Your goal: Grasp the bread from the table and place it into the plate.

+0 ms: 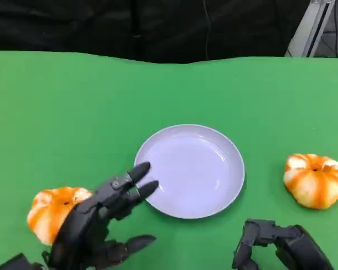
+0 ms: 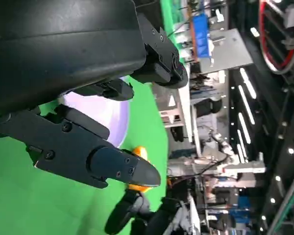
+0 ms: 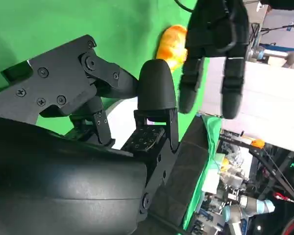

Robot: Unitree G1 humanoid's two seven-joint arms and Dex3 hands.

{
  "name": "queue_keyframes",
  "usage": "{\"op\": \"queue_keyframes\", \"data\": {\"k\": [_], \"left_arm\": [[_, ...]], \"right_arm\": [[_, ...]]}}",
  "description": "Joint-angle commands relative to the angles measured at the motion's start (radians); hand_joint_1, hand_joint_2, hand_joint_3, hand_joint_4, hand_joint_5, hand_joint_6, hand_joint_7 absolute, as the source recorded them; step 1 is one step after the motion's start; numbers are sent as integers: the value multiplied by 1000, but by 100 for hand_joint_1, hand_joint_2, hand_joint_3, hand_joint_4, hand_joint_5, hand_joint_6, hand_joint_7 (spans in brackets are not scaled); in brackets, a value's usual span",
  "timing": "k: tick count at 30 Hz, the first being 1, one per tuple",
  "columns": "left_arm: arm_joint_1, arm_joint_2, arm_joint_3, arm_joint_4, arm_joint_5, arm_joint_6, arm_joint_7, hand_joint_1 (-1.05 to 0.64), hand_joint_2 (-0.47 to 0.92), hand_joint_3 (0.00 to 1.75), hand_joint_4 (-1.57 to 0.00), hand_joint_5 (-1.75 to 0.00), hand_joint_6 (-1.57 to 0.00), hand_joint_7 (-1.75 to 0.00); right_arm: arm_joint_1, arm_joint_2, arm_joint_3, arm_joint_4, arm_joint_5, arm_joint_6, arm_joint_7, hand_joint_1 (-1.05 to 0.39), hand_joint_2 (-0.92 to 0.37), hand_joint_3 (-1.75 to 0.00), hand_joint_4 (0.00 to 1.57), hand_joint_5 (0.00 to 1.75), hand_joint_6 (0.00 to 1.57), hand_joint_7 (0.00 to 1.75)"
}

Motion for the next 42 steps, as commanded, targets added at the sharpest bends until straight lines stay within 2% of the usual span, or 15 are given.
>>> {"op": "queue_keyframes", "data": {"k": [1, 9, 16, 20, 30, 35, 42], "left_arm": [[29, 57, 62, -111, 60, -4, 64, -70, 92, 13, -41, -1, -34, -1], [59, 128, 170, -240, 262, -9, 229, -76, 92, 14, -40, 0, -34, 0], [69, 195, 205, -274, 431, 15, 327, -81, 92, 14, -38, 0, -39, -2], [82, 249, 214, -296, 581, 91, 390, -86, 92, 16, -34, 0, -43, -3], [91, 321, 150, -323, 945, 294, 603, -90, 92, 10, -49, -5, -53, -3], [69, 362, 99, -274, 1017, 380, 641, -95, 92, 10, -54, -4, -54, -2], [24, 415, 35, -170, 1031, 435, 680, -101, 92, 14, -64, -5, -60, -3]], "right_arm": [[-4, -13, -9, 2, 8, -4, 1, -24, -63, -92, 81, 153, 78, 132], [-5, -13, -9, 5, 4, -10, -1, -24, -64, -90, 81, 154, 78, 132], [-3, -13, -9, 4, 5, -8, -1, -25, -64, -89, 80, 154, 78, 132], [0, -15, -9, -4, -2, -2, -5, -26, -64, -90, 81, 154, 79, 132], [-3, -16, -10, 5, 5, -8, 0, -25, -63, -91, 80, 154, 78, 132], [3, -17, -10, -5, 2, -4, -3, -25, -63, -90, 80, 155, 78, 132], [7, -19, -10, -11, 3, -4, -2, -24, -63, -91, 80, 156, 78, 133]]}}
